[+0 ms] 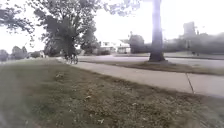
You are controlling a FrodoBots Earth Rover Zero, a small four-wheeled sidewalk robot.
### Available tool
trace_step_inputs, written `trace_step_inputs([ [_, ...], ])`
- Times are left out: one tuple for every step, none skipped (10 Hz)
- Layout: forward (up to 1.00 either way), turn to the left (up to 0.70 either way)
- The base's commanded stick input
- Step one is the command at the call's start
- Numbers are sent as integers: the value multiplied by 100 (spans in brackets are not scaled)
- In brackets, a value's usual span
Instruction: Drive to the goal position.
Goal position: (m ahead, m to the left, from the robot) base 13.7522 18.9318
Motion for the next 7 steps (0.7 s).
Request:
trace_step_inputs([
  [70,10],
  [70,33],
  [70,32],
  [70,10],
  [70,0],
  [70,0],
  [70,0],
])
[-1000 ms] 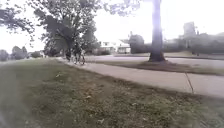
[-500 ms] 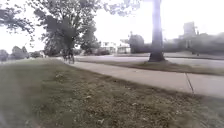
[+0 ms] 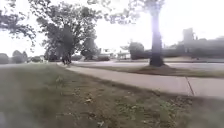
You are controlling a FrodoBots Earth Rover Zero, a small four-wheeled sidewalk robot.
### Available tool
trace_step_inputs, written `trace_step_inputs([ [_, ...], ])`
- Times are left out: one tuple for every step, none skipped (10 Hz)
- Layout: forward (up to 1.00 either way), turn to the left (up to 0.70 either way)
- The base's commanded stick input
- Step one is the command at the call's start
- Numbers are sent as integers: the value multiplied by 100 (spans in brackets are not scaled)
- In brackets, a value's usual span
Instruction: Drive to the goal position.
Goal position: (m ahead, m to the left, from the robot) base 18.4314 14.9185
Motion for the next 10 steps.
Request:
trace_step_inputs([
  [70,0],
  [70,2],
  [70,18],
  [70,35],
  [70,35],
  [70,35],
  [70,3],
  [70,0],
  [70,0],
  [70,0],
])
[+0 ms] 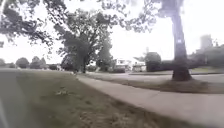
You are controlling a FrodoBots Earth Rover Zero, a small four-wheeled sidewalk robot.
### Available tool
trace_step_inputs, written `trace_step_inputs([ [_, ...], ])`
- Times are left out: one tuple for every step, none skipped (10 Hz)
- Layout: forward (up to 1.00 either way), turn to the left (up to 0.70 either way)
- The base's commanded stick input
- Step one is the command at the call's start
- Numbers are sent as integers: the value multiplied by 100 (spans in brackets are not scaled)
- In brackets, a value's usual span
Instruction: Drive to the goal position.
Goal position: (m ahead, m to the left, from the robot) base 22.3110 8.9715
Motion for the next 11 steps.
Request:
trace_step_inputs([
  [70,0],
  [70,0],
  [70,0],
  [70,0],
  [70,0],
  [70,0],
  [70,0],
  [70,0],
  [70,0],
  [70,0],
  [70,0],
])
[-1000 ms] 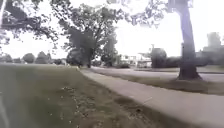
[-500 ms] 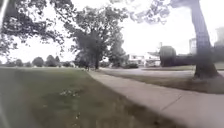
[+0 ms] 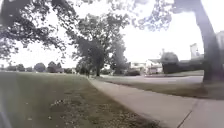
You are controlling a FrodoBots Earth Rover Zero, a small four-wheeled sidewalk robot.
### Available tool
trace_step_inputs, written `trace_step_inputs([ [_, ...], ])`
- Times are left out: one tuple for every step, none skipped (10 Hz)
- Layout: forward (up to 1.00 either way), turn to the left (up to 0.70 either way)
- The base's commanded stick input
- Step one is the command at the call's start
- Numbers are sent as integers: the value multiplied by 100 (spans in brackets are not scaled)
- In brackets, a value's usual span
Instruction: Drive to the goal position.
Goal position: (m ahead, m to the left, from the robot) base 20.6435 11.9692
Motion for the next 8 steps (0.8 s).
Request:
trace_step_inputs([
  [70,0],
  [70,0],
  [70,0],
  [70,0],
  [70,0],
  [70,0],
  [70,0],
  [70,0],
])
